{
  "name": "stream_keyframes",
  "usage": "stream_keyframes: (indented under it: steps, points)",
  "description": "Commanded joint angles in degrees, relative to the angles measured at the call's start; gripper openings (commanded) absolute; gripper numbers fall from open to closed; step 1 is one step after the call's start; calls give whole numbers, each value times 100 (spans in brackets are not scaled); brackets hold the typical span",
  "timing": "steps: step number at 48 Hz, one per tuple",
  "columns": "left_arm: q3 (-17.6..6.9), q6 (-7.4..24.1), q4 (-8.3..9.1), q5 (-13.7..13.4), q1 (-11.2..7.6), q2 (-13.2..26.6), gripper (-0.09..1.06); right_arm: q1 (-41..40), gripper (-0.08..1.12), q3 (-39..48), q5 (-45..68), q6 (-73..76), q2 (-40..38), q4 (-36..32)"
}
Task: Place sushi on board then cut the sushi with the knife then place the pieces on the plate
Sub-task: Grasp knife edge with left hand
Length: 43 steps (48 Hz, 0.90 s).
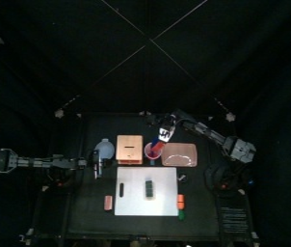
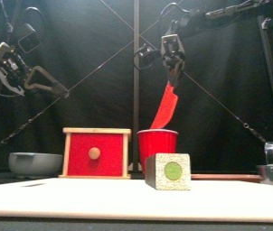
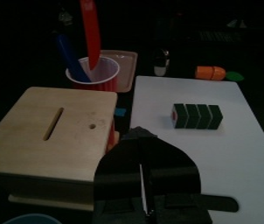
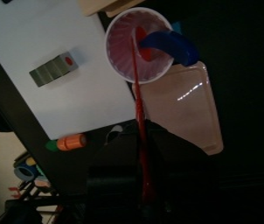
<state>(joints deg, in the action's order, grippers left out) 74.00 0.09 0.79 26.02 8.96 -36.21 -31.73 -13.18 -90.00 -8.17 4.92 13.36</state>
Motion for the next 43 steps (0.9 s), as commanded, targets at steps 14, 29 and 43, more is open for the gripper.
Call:
stream_keyframes:
  steps: [14,29,43]
  points:
    - [-360,0,-9,123,18,9,-2,246,33,396,527,176,-1485,-9]
    - [-501,-9,-9,264,-18,9,-2,800,33,2013,2285,369,-2848,18]
    - [-606,-9,-9,387,-35,9,-2,1424,33,4025,4430,492,-3867,149]
